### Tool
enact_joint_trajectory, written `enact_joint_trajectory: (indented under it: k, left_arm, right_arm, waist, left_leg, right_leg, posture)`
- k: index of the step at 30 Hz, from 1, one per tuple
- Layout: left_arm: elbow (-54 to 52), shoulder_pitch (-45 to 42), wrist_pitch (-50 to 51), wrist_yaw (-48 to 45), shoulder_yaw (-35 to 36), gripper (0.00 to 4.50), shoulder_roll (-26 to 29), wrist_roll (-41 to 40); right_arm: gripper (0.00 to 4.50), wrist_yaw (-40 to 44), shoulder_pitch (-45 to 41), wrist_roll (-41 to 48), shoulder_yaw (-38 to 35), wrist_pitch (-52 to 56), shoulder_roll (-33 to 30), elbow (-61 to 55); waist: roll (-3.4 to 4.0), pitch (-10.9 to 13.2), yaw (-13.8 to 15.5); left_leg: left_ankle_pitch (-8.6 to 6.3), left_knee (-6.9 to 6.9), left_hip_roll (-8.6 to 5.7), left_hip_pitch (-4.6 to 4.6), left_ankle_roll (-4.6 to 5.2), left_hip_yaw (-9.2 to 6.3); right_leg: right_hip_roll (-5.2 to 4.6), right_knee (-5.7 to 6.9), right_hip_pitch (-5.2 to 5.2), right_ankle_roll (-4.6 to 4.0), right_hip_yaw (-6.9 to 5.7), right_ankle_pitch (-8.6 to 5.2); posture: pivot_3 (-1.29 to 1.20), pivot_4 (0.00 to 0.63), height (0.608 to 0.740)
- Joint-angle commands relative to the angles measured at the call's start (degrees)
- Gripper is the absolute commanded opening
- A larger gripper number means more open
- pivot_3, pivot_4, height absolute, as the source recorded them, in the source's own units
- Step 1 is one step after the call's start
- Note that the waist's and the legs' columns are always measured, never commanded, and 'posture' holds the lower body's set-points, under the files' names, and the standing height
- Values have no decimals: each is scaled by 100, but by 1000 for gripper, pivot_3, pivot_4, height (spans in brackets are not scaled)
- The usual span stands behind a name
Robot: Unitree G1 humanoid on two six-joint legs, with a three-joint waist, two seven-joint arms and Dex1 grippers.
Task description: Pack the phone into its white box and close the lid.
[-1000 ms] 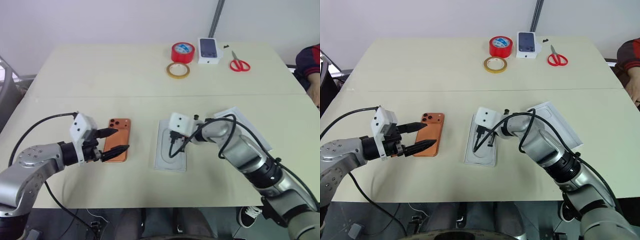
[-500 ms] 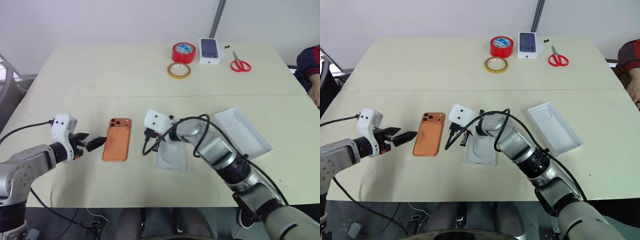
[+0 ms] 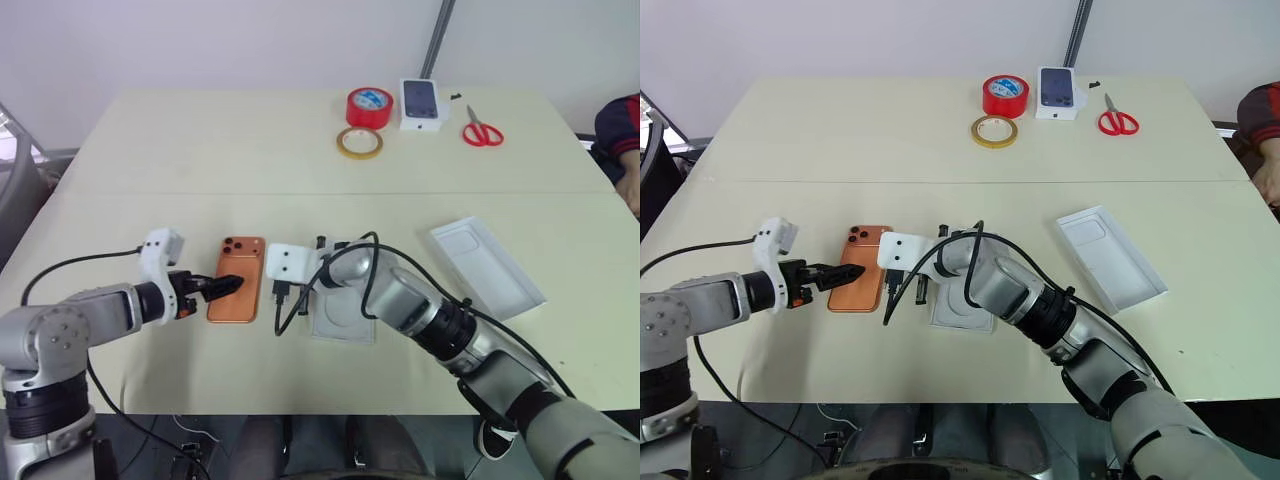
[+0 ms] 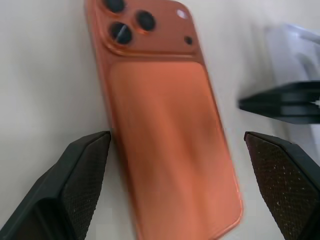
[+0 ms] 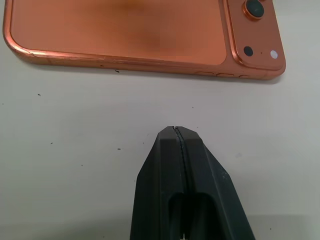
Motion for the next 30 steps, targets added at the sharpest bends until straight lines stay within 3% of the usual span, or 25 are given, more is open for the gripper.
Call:
enact_joint_trajectory:
  k: [1,11,22,30]
  left_arm:
    - [-114,79,573,-6,-448,4491,-388,-193]
    - [94,-140,639,347,-141,4491,-1029,-598]
    - [223,-286,639,862,-108,4491,-974,-1260]
    - [664,-458,639,1270,466,4491,-1089,-1150]
  right_arm:
    - [0,62,18,-56,4,-16,78,-152]
    - [0,104,210,-130,-63,109,-7,-344]
    - [0,151,265,-185,-106,110,9,-338]
    - [0,161,270,-201,-127,101,-19,-336]
  waist:
    - [0,-3,11]
    - [6,-31,47]
    - [4,-32,5]
    - [4,-31,-4]
  left_leg:
    - [8,0,-2,0,-14,0]
    - [8,1,-10,11,-14,-6]
    - [9,-2,-10,11,-16,-10]
    - [9,-2,-10,11,-16,-10]
  right_leg:
    - [-1,-1,1,0,0,0]
    - [-8,-8,21,0,-2,0]
    - [-7,-10,18,1,-3,0]
    - [-6,-11,17,1,-3,0]
  posture:
    - [0,150,740]
    - [0,150,740]
    - [0,150,740]
    - [0,150,740]
